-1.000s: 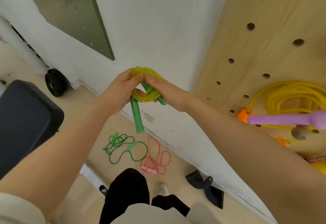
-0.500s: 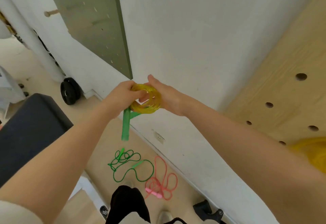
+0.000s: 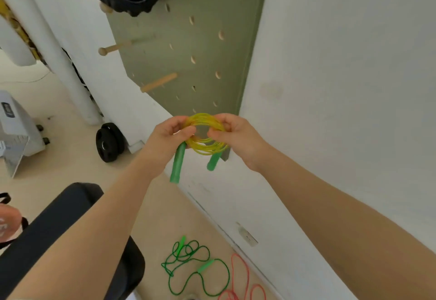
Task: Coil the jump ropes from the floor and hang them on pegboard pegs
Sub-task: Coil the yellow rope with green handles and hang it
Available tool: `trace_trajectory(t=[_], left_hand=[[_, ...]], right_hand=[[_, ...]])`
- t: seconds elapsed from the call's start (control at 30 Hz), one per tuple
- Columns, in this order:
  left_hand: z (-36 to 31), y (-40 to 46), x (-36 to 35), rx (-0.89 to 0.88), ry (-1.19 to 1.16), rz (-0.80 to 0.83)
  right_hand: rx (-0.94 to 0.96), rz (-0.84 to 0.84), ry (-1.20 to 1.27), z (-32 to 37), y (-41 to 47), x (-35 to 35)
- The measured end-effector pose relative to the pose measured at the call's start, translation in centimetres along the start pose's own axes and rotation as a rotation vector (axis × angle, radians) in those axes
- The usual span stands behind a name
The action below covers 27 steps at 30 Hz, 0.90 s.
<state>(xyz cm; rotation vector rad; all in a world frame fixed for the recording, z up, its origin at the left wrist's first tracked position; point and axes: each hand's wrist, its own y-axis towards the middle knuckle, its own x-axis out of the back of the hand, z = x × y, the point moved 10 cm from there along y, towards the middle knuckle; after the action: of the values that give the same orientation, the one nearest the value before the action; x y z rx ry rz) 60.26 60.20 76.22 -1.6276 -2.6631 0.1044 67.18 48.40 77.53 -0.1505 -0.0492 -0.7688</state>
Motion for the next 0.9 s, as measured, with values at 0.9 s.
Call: trace_trajectory(t=[0.9], left_hand=[[-3.3,23.4,9.8,-0.097,0.904,-0.031]], right_hand=[[0.12,-0.483,-1.476,4.7,18.8,-6.1]])
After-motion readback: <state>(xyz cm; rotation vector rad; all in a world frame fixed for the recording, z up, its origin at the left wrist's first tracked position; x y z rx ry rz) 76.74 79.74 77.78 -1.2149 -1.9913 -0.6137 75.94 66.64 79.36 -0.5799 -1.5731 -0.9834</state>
